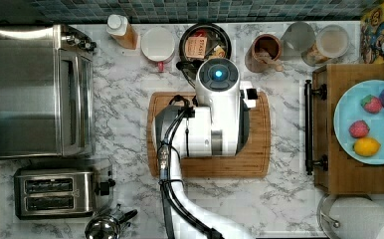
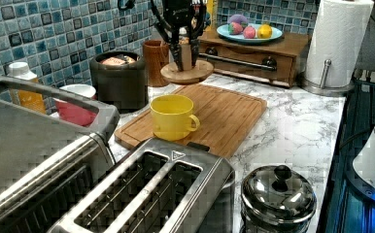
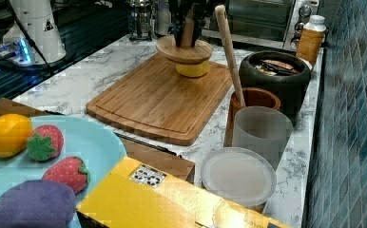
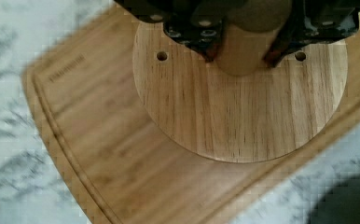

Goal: Put the lid on the tea container.

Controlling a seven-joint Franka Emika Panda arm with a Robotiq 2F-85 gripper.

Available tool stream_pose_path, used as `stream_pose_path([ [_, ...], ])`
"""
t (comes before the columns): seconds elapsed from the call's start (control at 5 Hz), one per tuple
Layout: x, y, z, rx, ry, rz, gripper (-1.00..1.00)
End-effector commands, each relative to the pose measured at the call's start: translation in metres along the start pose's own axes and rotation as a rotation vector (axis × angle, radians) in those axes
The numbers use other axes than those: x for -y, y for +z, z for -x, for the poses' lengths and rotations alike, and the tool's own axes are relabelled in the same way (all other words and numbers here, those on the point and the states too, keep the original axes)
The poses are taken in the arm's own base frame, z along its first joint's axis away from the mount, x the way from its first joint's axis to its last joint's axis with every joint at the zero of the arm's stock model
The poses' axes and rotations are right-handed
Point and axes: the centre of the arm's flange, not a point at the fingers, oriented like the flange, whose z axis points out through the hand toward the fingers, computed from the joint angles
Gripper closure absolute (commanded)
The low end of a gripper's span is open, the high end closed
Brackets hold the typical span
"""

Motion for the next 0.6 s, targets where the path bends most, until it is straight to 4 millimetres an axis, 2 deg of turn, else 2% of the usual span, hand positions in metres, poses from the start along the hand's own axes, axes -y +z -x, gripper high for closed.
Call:
stream_pose_path([
  [0.2, -0.011, -0.138, 0.021, -0.305, -0.086, -0.299, 1.00],
  [0.6, 0.011, -0.201, 0.006, -0.374, -0.028, -0.287, 1.00],
])
